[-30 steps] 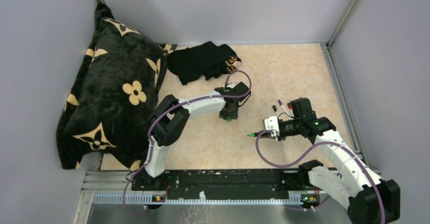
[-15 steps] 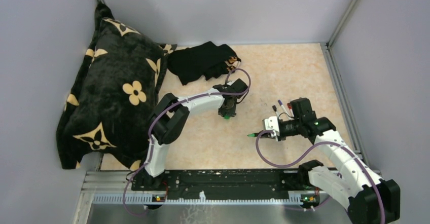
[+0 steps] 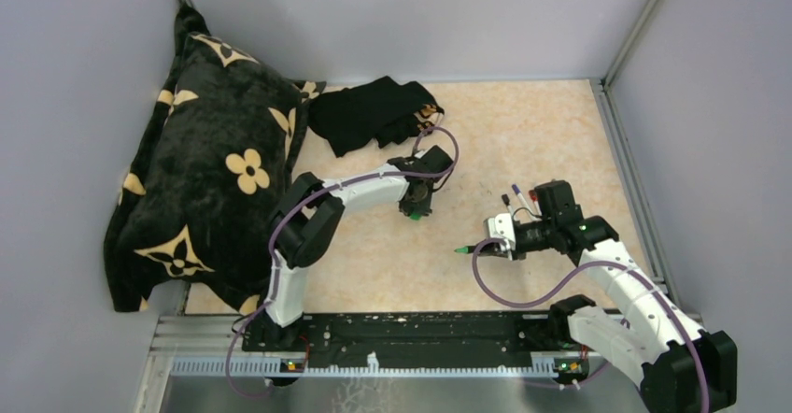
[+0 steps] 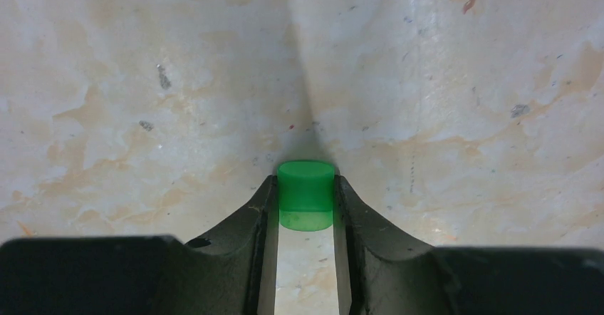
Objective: Insert the pens into the pen caps
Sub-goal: Insert the pen cap onto the pen.
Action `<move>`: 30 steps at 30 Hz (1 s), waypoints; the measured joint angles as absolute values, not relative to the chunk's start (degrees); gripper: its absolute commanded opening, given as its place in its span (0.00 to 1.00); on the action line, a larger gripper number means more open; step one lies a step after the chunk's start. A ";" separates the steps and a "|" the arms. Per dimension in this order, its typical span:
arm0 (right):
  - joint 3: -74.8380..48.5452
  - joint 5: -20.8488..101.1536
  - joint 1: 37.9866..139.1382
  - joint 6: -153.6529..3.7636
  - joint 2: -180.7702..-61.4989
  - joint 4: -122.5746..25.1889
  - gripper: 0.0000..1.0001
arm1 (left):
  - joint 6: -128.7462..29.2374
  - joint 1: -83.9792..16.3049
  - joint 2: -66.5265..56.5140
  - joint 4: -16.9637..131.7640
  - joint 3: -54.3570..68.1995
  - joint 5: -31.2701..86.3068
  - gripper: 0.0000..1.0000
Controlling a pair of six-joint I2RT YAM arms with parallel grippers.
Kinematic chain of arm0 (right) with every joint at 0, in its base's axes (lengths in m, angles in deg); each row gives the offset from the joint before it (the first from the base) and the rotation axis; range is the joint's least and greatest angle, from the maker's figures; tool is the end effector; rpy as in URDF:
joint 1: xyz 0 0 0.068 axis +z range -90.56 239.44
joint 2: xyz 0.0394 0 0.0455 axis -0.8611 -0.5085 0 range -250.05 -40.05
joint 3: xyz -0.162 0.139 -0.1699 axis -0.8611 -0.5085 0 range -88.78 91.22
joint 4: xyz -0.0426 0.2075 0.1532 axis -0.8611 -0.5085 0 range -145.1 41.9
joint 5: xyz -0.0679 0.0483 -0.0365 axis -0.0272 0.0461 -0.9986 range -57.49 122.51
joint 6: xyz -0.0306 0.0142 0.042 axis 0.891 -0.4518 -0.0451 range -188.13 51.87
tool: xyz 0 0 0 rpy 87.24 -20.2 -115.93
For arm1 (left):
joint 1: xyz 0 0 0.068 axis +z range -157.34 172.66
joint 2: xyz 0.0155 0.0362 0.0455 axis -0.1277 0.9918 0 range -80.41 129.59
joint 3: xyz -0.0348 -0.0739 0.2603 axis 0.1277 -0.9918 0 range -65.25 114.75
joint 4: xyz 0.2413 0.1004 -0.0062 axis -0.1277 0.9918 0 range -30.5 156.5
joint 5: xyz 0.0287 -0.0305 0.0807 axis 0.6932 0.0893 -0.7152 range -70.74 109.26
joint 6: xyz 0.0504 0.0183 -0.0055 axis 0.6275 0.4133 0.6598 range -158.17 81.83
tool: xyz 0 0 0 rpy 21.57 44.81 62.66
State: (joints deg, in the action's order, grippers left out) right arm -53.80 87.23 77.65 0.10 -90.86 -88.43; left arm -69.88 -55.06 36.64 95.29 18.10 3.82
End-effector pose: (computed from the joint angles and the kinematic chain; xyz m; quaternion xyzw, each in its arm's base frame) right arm 0.1410 0.0770 0.2305 -0.6794 0.5276 0.2892 0.4201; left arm 0.2862 -0.3009 0.1612 0.1122 0.9689 -0.0111 0.2201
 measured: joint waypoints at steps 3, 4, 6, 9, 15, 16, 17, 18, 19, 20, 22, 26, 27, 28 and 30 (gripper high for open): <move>-53.80 88.50 77.63 -2.20 -90.86 -88.26 0.00 | -70.18 -54.43 33.80 93.59 14.56 4.78 0.00; -53.75 89.13 77.63 -3.36 -90.90 -88.08 0.00 | -70.49 -54.12 32.53 92.85 12.84 5.45 0.00; -53.47 90.14 77.61 -5.28 -91.14 -88.02 0.00 | -70.95 -53.79 29.41 91.12 9.32 7.01 0.00; -51.92 92.48 77.24 -9.32 -91.65 -87.74 0.00 | -71.98 -53.29 21.30 85.98 2.21 9.83 0.00; -49.36 97.04 74.64 -19.38 -92.00 -85.42 0.00 | -75.30 -53.31 3.86 64.02 -11.36 16.21 0.00; -48.88 97.61 74.59 -21.24 -92.30 -85.35 0.00 | -76.11 -53.31 1.56 59.25 -13.90 17.19 0.00; -48.36 98.22 74.55 -23.12 -92.72 -85.29 0.00 | -76.78 -53.31 -0.03 55.89 -15.77 17.78 0.00; -47.70 98.62 74.55 -24.73 -93.09 -85.31 0.00 | -77.70 -53.31 -1.91 51.78 -18.14 18.33 0.00; -47.11 98.88 74.55 -26.44 -93.42 -85.05 0.00 | -78.53 -53.31 -3.12 49.15 -19.64 18.48 0.00; -46.50 99.05 74.53 -28.51 -93.68 -84.48 0.00 | -79.65 -53.31 -4.51 45.85 -21.52 18.46 0.00; -45.97 99.16 74.53 -32.67 -93.77 -82.36 0.00 | -82.38 -53.31 -6.85 40.19 -24.69 17.93 0.00; -47.15 96.91 74.53 -41.85 -93.81 -74.86 0.00 | -89.70 -53.36 -9.02 32.32 -28.30 15.88 0.00; -48.09 95.84 74.53 -44.51 -93.85 -72.33 0.00 | -91.93 -53.51 -8.82 31.43 -28.32 15.14 0.00; -49.06 94.81 74.53 -46.79 -94.01 -70.32 0.00 | -93.79 -53.64 -8.49 30.99 -28.21 14.39 0.00; -50.65 92.91 74.53 -51.14 -94.60 -66.71 0.00 | -97.35 -54.47 -7.29 31.76 -27.18 12.16 0.00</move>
